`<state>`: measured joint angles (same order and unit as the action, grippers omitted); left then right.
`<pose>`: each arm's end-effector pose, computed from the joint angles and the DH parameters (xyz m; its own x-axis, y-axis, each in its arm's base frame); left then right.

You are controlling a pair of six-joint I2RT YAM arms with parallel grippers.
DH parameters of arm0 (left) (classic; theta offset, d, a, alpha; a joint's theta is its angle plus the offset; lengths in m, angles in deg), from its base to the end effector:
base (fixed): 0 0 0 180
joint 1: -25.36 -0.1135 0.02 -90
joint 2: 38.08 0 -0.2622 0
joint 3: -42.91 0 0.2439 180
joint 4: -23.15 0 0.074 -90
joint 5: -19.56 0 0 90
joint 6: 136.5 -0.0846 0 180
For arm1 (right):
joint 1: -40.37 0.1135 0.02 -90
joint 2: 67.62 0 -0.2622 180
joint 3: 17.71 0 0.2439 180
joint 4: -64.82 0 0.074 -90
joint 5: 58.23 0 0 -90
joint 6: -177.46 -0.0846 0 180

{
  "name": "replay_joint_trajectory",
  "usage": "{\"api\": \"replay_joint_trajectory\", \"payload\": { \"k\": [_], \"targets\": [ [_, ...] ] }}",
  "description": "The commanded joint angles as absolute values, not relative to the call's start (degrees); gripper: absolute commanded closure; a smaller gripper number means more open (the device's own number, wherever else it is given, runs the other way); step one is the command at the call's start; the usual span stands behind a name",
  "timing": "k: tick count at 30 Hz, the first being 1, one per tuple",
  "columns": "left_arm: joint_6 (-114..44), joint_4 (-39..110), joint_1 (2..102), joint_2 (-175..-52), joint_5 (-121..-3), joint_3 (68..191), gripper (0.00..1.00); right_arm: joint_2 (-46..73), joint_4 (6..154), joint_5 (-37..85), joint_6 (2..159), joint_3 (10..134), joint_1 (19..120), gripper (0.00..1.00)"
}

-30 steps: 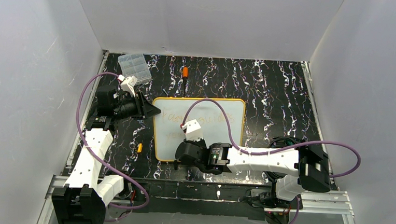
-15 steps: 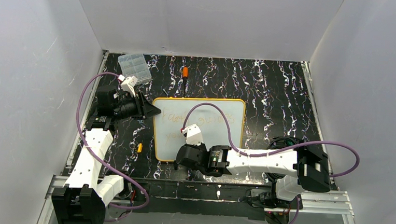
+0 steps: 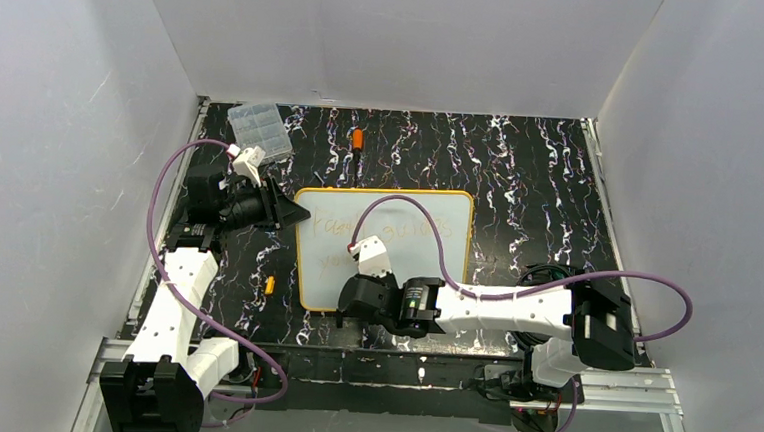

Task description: Write a sentence on the whiteboard

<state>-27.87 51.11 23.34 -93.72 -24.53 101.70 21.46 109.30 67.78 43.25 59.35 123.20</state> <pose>0.2381 -0.0524 0.2876 -0.5977 -0.2435 -0.7639 0.4602 0.6760 -0.5756 0.0909 0.3241 0.2061 -0.6060 -0.2981 -0.7375 -0.4737 0.8801 0.0334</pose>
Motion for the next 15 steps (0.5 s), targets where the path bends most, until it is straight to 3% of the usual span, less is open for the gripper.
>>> {"api": "replay_joint_trajectory", "payload": {
  "k": [1,15],
  "targets": [
    [-28.4,51.6,23.5,-92.3,-23.0,101.8,0.68,21.8,109.5,70.8,44.0,61.9,121.8,0.99],
    [-28.4,51.6,23.5,-92.3,-23.2,101.8,0.68,20.7,109.7,71.9,44.1,61.6,120.4,0.99]
  ]
}}
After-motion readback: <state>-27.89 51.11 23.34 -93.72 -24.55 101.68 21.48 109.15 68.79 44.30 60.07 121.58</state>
